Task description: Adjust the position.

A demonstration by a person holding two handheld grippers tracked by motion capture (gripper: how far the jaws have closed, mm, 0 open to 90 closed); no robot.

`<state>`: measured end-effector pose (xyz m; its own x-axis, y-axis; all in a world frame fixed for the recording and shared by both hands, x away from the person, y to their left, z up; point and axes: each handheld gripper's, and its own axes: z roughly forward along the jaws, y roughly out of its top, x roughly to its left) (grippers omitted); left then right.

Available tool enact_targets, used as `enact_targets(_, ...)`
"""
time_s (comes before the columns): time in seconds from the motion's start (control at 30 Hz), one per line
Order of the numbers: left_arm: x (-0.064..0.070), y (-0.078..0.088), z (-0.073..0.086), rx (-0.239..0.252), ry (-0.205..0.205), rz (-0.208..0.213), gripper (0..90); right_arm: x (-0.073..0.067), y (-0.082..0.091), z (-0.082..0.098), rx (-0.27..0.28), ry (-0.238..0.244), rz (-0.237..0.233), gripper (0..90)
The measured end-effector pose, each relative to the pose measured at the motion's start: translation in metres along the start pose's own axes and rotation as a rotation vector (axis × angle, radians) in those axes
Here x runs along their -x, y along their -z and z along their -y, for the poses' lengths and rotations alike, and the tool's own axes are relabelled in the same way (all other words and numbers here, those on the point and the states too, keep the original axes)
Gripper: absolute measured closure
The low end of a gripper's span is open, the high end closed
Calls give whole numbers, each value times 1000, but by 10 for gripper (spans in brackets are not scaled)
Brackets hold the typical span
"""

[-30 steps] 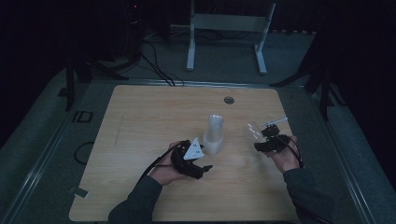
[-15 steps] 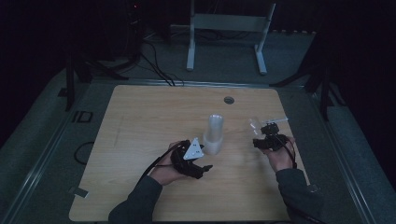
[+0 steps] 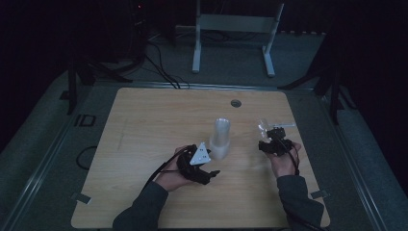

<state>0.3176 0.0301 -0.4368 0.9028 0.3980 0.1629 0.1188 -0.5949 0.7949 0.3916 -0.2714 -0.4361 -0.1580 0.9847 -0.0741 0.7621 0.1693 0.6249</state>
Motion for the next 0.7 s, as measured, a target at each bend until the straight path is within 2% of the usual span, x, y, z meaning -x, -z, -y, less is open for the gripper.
enact_targets(0.37,1,-3,-3,11,4,-7,239,-4,3,6,96,-51,20,422)
enact_targets(0.4,1,-3,-3,12,5,-7,239,-3,4,6,120,-61,22,422)
enact_targets(0.47,1,-4,-3,11,5,-9,239,-3,4,7,126,-68,22,422)
enact_targets(0.5,2,-4,-4,15,9,-7,239,-3,4,8,149,-72,18,422)
enact_targets(0.7,2,-5,-7,24,11,-3,239,-4,4,13,196,-70,15,422)
